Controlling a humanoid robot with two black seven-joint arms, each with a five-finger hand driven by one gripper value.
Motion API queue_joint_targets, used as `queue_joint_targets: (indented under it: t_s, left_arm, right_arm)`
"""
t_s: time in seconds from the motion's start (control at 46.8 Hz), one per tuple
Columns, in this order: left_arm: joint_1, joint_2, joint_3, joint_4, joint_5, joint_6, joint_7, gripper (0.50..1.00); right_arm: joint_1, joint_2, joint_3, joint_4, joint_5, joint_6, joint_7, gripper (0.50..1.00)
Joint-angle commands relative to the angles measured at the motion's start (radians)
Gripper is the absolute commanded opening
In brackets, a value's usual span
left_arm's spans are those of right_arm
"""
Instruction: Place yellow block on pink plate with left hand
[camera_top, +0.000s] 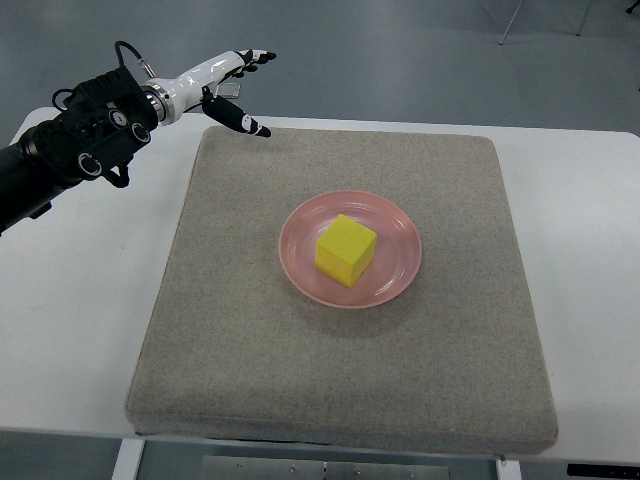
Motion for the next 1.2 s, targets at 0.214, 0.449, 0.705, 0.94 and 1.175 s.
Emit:
queue_joint_targets:
  t_s: [0.214,0.449,0.705,0.94,1.175]
  left_arm:
    - [0.054,-0.004,-0.078,0.040,-0.337,-0.073,-0.010,0.990]
    - [0.146,-0.019,-0.267,0.113,-0.344,-0.223,-0.027,0.990]
    - [0.194,-0.028,-0.452,0.114,-0.352,-0.292,-0.027,0.990]
    - [0.221,-0.062,-0.572,0.182,-0.399,-0.349,-0.027,0.990]
    - [0.221,-0.062,-0.575,0.185,-0.533,-0.348,-0.027,0.990]
  right_arm:
    - [0.000,0.000,0.000,0.000,0.000,0.001,0.000,0.924]
    - [0.000,0.000,0.000,0.000,0.000,0.001,0.000,0.924]
    - [0.000,0.000,0.000,0.000,0.000,0.000,0.000,0.924]
    - [0.000,0.000,0.000,0.000,0.000,0.000,0.000,0.924]
    - [0.000,0.000,0.000,0.000,0.000,0.001,0.000,0.924]
